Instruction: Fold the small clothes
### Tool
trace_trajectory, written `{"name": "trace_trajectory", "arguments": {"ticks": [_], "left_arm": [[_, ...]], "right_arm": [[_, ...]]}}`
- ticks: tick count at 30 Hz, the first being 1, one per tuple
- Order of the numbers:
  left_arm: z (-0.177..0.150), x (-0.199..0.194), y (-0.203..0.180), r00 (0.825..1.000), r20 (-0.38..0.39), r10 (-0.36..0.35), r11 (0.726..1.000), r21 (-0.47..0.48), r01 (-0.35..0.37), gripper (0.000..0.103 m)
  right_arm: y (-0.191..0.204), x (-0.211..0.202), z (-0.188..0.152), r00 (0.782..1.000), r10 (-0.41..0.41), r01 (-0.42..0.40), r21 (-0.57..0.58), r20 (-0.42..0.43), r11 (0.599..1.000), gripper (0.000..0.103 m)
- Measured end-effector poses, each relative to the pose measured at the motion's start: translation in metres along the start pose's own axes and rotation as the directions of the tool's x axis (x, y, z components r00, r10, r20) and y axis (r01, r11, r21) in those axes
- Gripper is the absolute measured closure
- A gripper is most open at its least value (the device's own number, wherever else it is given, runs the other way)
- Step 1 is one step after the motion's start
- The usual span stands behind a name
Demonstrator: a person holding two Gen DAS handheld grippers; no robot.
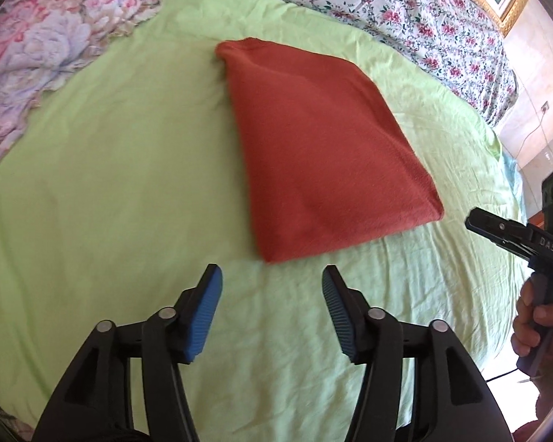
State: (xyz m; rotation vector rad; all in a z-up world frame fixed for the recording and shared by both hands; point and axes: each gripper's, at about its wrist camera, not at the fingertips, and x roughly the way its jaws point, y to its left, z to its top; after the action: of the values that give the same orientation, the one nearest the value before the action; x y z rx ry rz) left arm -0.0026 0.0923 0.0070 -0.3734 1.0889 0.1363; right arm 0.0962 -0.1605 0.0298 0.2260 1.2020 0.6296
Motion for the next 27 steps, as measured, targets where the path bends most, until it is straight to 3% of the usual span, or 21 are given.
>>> {"name": "trace_trajectory", "arguments": {"ticks": [11, 19, 27], "left_arm": [[-0.013, -0.032, 0.009, 0.993, 0.069, 0.093, 0.995, 0.035, -0.095, 0.030], [-0.011, -0.036, 0.004, 0.988, 0.087, 0.129, 0.990, 0.045, -0.133, 0.021], [-0.009, -0.040, 0.001, 0.984, 0.103, 0.147, 0.988, 0.028, -0.151, 0.018]], "right_arm": [[0.020, -0.008, -0.035, 1.000, -0.004, 0.004, 0.026, 0.015, 1.000, 0.043], [0.020, -0.021, -0.041, 0.999, -0.008, 0.006, 0.035, 0.045, 0.999, 0.037], [0.013, -0.033, -0.041, 0.997, -0.015, 0.012, 0.044, 0.072, 0.999, 0.032]]}}
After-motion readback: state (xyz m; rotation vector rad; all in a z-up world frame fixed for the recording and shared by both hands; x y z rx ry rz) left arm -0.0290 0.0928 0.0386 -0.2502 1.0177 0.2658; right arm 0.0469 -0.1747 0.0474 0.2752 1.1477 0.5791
